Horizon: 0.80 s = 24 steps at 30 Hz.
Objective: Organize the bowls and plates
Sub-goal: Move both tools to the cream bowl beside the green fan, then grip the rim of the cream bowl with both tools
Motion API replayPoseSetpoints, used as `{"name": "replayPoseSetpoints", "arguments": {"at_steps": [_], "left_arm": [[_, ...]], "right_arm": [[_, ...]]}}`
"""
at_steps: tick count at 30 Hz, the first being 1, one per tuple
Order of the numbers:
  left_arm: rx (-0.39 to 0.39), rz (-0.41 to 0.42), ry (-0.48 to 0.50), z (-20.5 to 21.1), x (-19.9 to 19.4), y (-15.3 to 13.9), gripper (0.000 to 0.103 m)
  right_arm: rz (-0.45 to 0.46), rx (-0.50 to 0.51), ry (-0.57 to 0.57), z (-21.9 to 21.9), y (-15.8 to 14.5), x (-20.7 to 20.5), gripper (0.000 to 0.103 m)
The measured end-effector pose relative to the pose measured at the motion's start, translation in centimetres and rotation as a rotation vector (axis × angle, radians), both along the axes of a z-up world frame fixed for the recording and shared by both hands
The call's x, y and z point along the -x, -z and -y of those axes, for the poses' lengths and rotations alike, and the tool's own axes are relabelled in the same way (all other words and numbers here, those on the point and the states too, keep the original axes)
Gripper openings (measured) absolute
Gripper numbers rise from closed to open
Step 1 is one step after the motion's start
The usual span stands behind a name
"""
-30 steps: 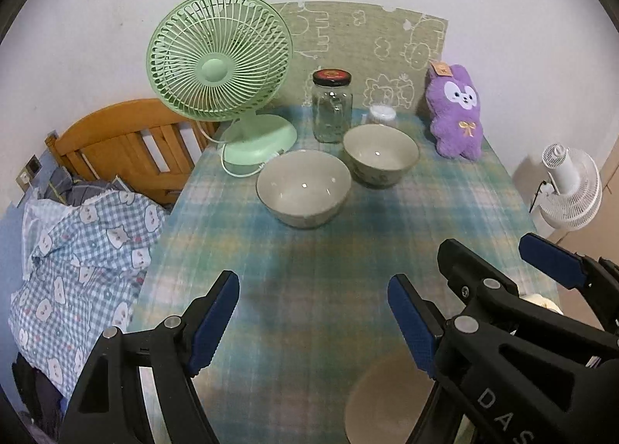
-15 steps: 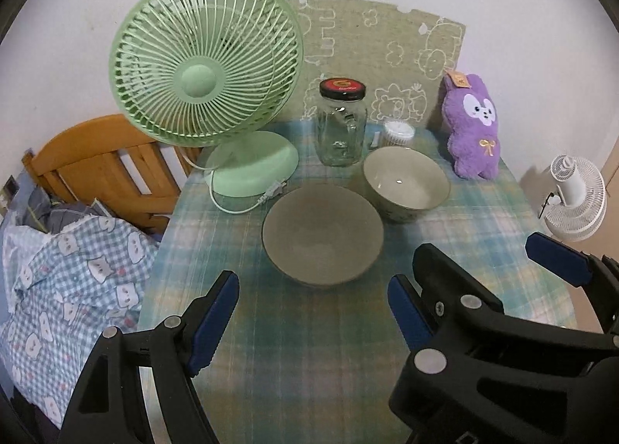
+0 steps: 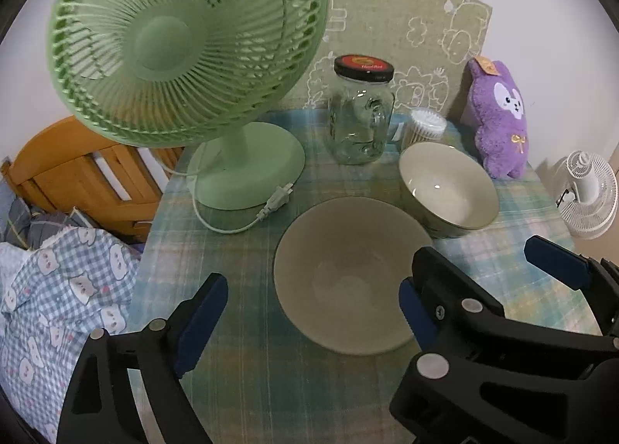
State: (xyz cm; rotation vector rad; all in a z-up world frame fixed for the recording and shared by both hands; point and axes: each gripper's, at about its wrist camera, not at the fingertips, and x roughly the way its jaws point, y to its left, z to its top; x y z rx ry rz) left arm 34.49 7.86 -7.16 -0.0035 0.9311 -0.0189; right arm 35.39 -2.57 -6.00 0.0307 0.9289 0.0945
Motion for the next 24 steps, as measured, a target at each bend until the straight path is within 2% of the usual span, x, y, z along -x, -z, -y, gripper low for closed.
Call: {"name": "replayPoseSetpoints", "arguments": {"at_steps": [5, 6, 8, 10, 12, 14, 15, 16, 17, 18, 19, 21, 23, 24], "left_arm": [[0.016, -0.043, 0.011, -0.4, -1.5, 1.9, 0.096], [0.022, -0.052, 0.013, -0.4, -1.7, 2.2, 0.097], [0.031, -0.069, 0.018, -0.6, -2.2, 2.8, 0.097], [0.022, -0.083, 0.017, -0.7, -2.7, 3.4, 0.097], [0.027, -0.099, 0.022, -0.8, -3.1, 3.8, 0.097], [0.037, -0.109, 0.027, -0.9, -3.6, 4.2, 0.097], [0.043, -0.111, 0.03, -1.0, -3.7, 4.4, 0.094], [0.037, -0.112, 0.028, -1.0, -3.9, 4.5, 0.089], [0.023, -0.108, 0.023, -1.0, -3.9, 4.7, 0.077], [0.0, -0.105, 0.017, -1.0, -3.9, 4.8, 0.072], [0.001, -0.119, 0.018, -1.0, -4.0, 4.9, 0.069], [0.019, -0.129, 0.027, -1.0, -4.1, 5.2, 0.052], [0.023, -0.12, 0.028, -1.1, -4.0, 5.1, 0.042], [0.026, -0.117, 0.03, -1.1, -4.0, 5.0, 0.041]], "right_arm": [[-0.04, 0.013, 0.005, -0.4, 1.7, -1.4, 0.092], [-0.051, 0.005, 0.004, -0.5, 2.1, -1.7, 0.087], [-0.059, -0.001, 0.01, -0.6, 2.6, -2.1, 0.084], [-0.069, -0.002, 0.011, -0.8, 3.1, -2.5, 0.073], [-0.086, -0.012, 0.011, -1.1, 3.6, -3.0, 0.065], [-0.094, -0.019, 0.007, -1.2, 3.9, -3.4, 0.062], [-0.094, -0.019, 0.006, -1.3, 4.1, -3.5, 0.06], [-0.094, -0.008, 0.009, -1.5, 4.2, -3.7, 0.051], [-0.098, 0.008, 0.011, -1.6, 4.3, -3.8, 0.045], [-0.112, 0.018, 0.016, -1.7, 4.7, -4.0, 0.039], [-0.12, 0.012, 0.019, -1.7, 4.9, -4.1, 0.038], [-0.127, 0.01, 0.022, -1.6, 5.1, -4.2, 0.034], [-0.123, 0.027, 0.027, -1.6, 5.1, -4.2, 0.03], [-0.122, 0.026, 0.027, -1.6, 5.1, -4.2, 0.03]]}}
